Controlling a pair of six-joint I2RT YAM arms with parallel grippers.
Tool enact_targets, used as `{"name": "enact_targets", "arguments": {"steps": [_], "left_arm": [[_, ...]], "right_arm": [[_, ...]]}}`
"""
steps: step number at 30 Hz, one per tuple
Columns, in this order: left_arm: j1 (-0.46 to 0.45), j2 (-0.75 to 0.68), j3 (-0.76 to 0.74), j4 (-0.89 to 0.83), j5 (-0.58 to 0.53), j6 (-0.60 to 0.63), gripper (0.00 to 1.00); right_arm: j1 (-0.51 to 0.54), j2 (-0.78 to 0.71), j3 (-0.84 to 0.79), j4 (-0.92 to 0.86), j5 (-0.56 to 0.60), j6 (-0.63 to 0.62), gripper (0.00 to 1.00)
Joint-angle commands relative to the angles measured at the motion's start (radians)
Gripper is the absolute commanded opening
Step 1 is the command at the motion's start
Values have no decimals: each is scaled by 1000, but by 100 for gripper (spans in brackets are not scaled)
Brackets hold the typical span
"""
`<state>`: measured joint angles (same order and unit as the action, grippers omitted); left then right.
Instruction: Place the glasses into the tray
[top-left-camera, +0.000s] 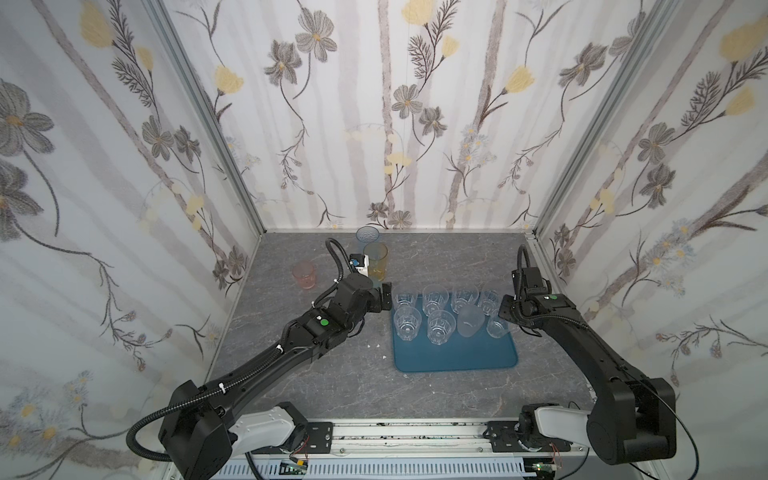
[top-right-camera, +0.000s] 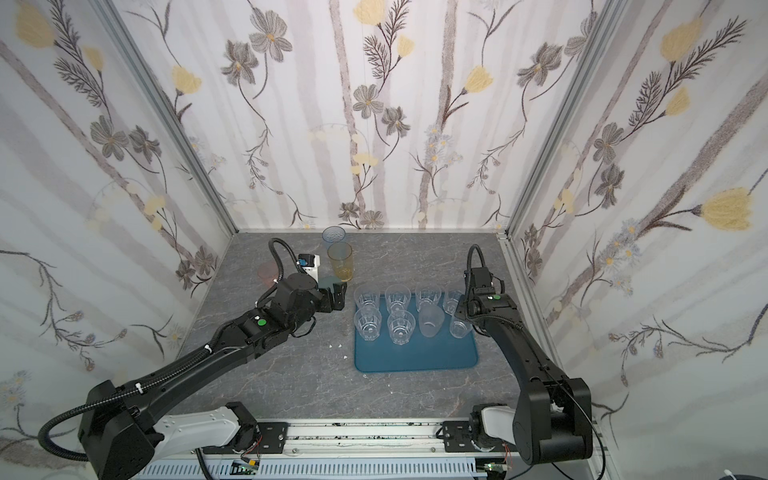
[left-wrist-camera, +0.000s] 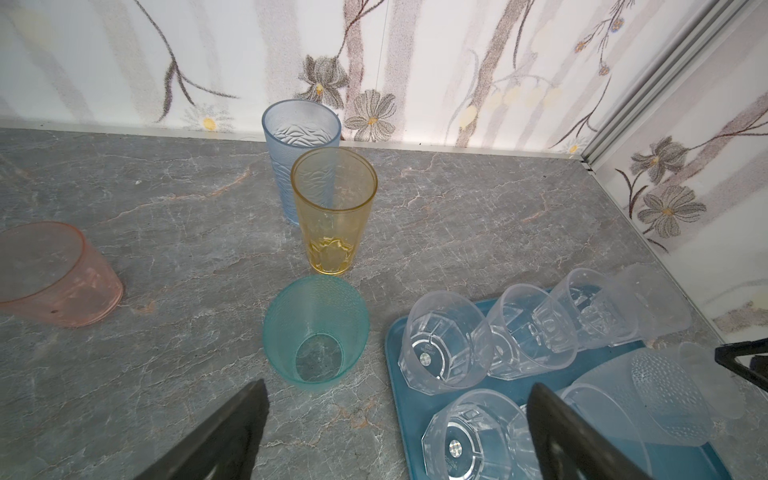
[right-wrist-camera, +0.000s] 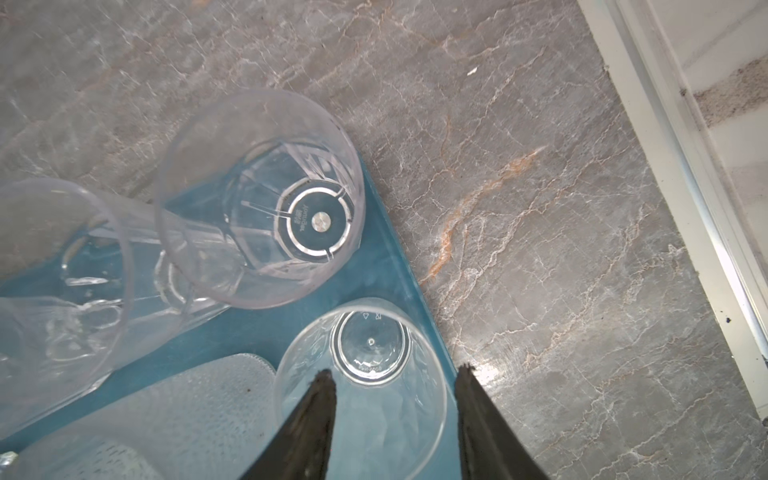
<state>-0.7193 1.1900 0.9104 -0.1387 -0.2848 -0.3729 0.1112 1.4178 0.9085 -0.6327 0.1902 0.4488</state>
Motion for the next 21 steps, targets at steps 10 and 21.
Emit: {"name": "enact_targets", "arguments": {"steps": [10, 21], "left_arm": [[130, -81, -13, 28, 152, -27, 100], [225, -188, -108, 12, 171, -46, 92]], "right_arm": [[215, -84, 173, 6, -88, 100, 65], [556, 64, 242, 186, -112, 272, 72]]}}
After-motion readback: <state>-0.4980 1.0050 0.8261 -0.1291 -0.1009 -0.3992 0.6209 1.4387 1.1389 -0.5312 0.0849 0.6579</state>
